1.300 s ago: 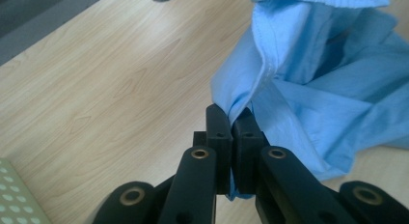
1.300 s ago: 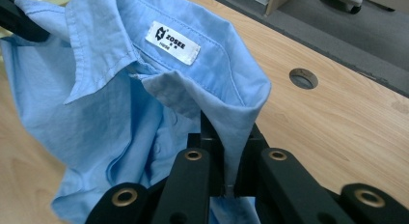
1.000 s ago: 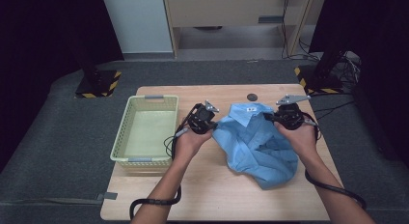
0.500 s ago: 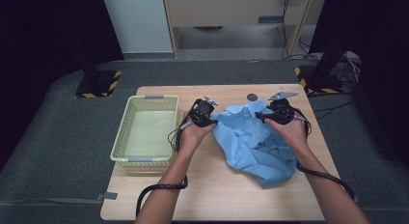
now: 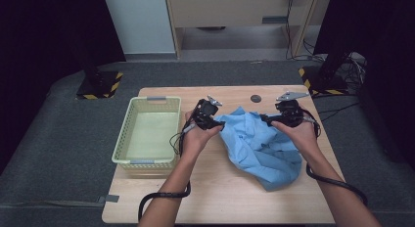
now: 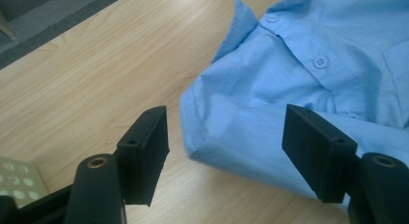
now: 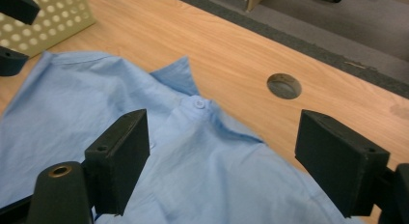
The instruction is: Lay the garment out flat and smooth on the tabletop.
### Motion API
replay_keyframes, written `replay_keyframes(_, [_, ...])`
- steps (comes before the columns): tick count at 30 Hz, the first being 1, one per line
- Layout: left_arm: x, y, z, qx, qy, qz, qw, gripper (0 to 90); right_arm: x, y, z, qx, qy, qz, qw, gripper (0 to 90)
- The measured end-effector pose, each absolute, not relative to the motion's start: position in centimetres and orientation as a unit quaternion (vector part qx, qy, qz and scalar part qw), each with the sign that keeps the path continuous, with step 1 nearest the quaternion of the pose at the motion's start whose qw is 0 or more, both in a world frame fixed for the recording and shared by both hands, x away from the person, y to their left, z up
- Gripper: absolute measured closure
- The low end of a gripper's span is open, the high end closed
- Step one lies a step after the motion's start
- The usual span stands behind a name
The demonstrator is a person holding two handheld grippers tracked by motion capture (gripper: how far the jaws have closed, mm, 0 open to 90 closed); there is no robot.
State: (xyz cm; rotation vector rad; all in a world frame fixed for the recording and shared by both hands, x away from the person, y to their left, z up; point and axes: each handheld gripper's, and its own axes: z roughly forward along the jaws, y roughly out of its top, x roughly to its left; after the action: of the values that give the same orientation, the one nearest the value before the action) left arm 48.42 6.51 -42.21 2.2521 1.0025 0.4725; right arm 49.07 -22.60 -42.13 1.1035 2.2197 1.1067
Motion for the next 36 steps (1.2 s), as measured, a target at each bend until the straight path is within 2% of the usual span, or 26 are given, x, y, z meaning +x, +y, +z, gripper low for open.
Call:
replay_keyframes(10, [45.9,5.5,-42.8,0.852,0.371,0.174,0.326,31.9,46.6,-23.0,-43.5,0.396,0.803,0.408,0.176,34.4])
replay_keyframes(24, [43.6,4.5,-44.3,0.852,0.369,0.161,0.335,30.0,44.0,-24.6,-45.2,0.402,0.81,0.399,0.152,44.7])
replay_keyframes(27, [43.1,4.6,-44.7,0.85,0.371,0.159,0.339,29.9,43.6,-25.0,-45.5,0.403,0.812,0.395,0.149,50.1])
replay_keyframes(29, [42.7,4.6,-45.0,0.849,0.373,0.158,0.34,30.0,43.1,-25.6,-45.8,0.401,0.816,0.39,0.147,59.3])
replay_keyframes(30, [42.5,4.6,-45.1,0.849,0.373,0.157,0.339,30.0,43.1,-25.6,-45.8,0.401,0.816,0.39,0.147,59.3])
replay_keyframes(31, [42.3,4.6,-45.2,0.85,0.373,0.156,0.339,30.0,42.8,-26.1,-46.0,0.402,0.817,0.385,0.147,65.5])
replay_keyframes(36, [41.1,4.6,-46.2,0.851,0.371,0.151,0.34,30.0,42.3,-27.5,-46.6,0.413,0.814,0.38,0.149,68.0])
